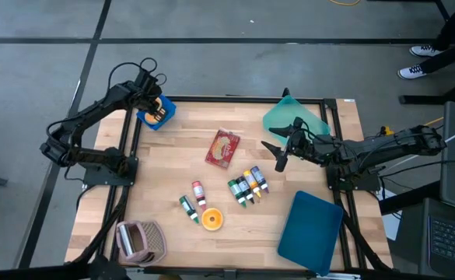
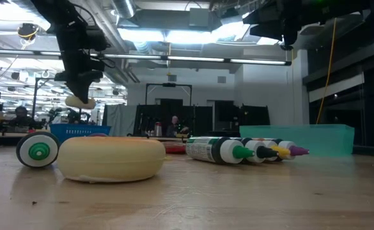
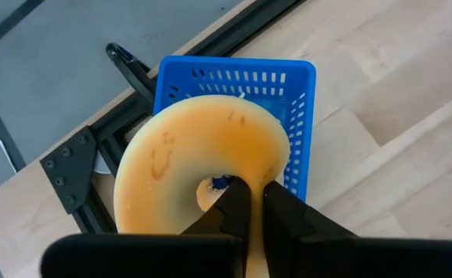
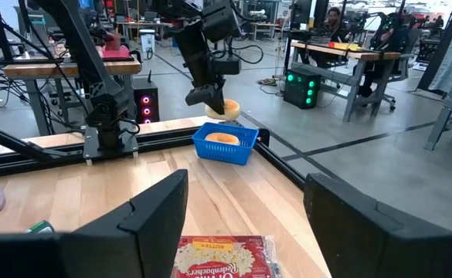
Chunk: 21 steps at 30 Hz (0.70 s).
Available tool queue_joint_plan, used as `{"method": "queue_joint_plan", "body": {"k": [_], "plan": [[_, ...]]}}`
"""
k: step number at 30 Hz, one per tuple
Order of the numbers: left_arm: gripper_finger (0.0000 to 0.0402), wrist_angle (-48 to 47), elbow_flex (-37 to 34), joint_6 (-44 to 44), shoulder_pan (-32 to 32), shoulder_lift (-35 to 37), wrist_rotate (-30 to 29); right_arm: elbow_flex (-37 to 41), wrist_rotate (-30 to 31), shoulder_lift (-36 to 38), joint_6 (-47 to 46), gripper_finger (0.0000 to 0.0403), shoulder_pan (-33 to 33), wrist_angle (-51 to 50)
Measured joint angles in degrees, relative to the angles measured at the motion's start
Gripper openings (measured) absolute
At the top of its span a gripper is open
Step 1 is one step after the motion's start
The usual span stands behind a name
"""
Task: Pick & Place Food Item
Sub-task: Put the top yellow donut into the top blue bin
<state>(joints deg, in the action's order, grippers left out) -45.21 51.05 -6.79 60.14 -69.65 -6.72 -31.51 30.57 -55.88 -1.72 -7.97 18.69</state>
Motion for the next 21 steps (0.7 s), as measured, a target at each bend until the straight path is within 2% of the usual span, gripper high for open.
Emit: {"method": "queue_joint_plan", "body": {"k": [8,21], "plan": [[0.0051,0.01,-0.02,-0.50,0.02,-0.87,-0.20,0.00,0.00,0.00,0.00,0.0254,-0.17,-0.01],[0.0160,0.79,-0.04,-1.07,0.02,-0.87,-1.16,0.00,0.00,0.00,0.02,0.0254,-0.17,-0.01]]}}
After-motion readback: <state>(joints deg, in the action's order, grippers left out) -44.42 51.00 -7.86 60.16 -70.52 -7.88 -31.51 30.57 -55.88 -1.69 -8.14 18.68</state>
